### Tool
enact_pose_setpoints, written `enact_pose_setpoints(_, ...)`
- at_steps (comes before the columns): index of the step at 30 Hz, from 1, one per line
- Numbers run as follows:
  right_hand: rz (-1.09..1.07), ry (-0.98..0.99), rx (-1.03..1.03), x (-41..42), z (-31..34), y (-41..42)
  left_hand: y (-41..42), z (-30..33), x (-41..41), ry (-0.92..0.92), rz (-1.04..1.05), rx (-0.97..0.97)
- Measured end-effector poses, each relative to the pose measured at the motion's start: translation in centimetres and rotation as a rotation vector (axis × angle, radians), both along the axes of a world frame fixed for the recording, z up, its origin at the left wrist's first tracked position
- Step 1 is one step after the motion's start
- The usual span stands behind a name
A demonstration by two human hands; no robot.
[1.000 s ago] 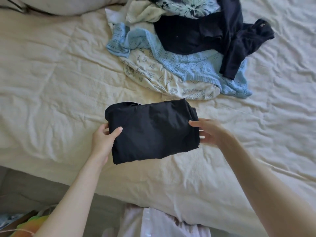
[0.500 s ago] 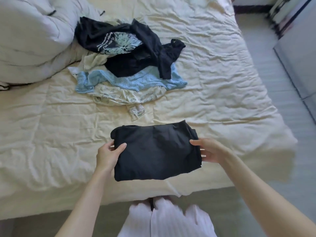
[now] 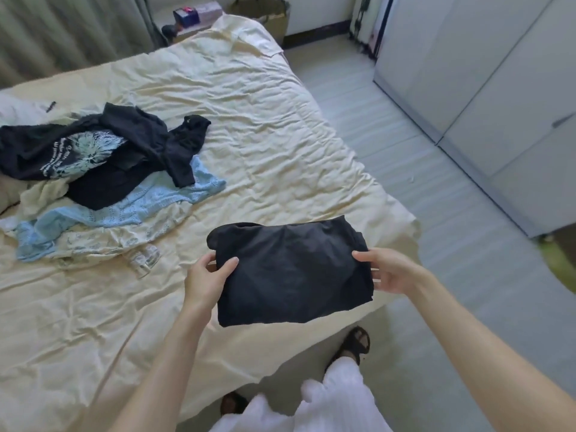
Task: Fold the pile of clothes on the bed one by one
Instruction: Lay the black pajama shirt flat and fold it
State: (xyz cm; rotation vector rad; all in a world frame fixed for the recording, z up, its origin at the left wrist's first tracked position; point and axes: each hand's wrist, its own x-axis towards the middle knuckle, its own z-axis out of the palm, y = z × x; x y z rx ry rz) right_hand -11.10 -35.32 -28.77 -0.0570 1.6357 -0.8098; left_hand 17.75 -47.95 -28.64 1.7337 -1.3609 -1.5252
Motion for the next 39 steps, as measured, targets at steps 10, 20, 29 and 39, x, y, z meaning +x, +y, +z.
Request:
enact_pose_setpoints(10, -0.106, 0.124, -0.007, -25.1, 4.2, 9.0, 7.1, 0.5, -26.5, 0.11, -0.098, 0.042)
enact_pose_setpoints(20, -0.281, 0.199, 0.012, -39.4, 4.7, 14.1, 8.2, 1.7, -44.3, 0.167, -0.238, 0.064)
enact_pose_setpoints(29, -0.225, 0.268, 0.049, -53.4, 3.9, 11.0, 7.8, -0.8, -58.4, 0.18, -0.142, 0.099)
enact_pose_setpoints(39, -0.042, 0.28, -0.012, -66.5, 5.0, 3.2, 4.8, 0.1, -68.3, 0.158, 0.02, 0.084)
